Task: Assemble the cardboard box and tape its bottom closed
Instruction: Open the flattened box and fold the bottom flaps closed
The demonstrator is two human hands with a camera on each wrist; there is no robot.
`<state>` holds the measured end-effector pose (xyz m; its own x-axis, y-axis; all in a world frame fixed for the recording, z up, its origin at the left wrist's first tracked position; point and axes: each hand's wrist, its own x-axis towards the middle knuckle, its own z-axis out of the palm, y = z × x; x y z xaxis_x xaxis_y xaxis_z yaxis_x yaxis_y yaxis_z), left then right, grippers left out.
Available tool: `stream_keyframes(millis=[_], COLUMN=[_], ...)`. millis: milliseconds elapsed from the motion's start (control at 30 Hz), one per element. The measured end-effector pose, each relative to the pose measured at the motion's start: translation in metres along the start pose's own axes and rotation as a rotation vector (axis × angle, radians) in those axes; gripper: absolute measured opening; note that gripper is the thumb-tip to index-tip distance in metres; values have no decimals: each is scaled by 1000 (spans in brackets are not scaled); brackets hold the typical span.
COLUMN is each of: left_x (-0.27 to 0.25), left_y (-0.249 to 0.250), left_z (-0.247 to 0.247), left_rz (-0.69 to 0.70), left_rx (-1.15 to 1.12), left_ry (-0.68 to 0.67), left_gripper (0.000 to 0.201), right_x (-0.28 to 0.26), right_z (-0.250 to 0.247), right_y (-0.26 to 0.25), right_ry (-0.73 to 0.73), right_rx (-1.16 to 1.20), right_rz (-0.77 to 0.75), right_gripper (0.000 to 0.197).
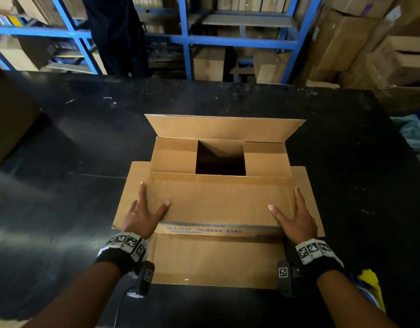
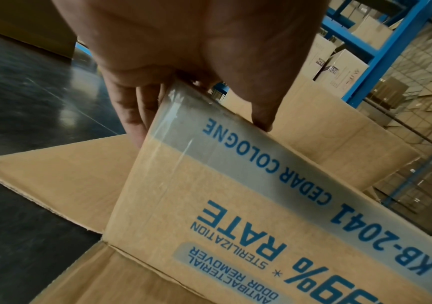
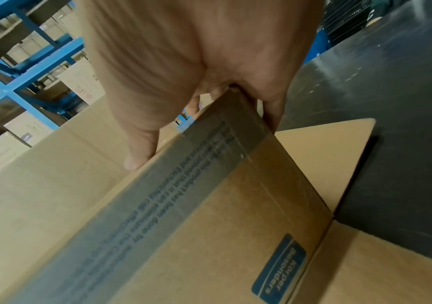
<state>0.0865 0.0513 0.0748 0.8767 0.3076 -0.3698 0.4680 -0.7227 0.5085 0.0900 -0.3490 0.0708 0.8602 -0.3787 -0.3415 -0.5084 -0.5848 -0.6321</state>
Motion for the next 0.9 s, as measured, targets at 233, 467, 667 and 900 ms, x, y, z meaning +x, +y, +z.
stream_keyframes(millis=[233,467,667,900], left_x=[4,-13,-22,-20], left_y=[-4,33,75,71], left_z=[5,38,91,93], left_rz=[19,466,634,629], left_rx=[17,244,517,521], left_ry=[3,199,70,94], left_gripper=[105,86,72,70], right_x=[-2,-3,2,29], right_z=[-2,-2,0,-23], right_y=[-1,0,4,-57], right_ry=[-14,-16,-17,203], right_rx=[-14,17,48,-259], right_rz=[5,-10,-30,-302], right_gripper=[105,107,111,104])
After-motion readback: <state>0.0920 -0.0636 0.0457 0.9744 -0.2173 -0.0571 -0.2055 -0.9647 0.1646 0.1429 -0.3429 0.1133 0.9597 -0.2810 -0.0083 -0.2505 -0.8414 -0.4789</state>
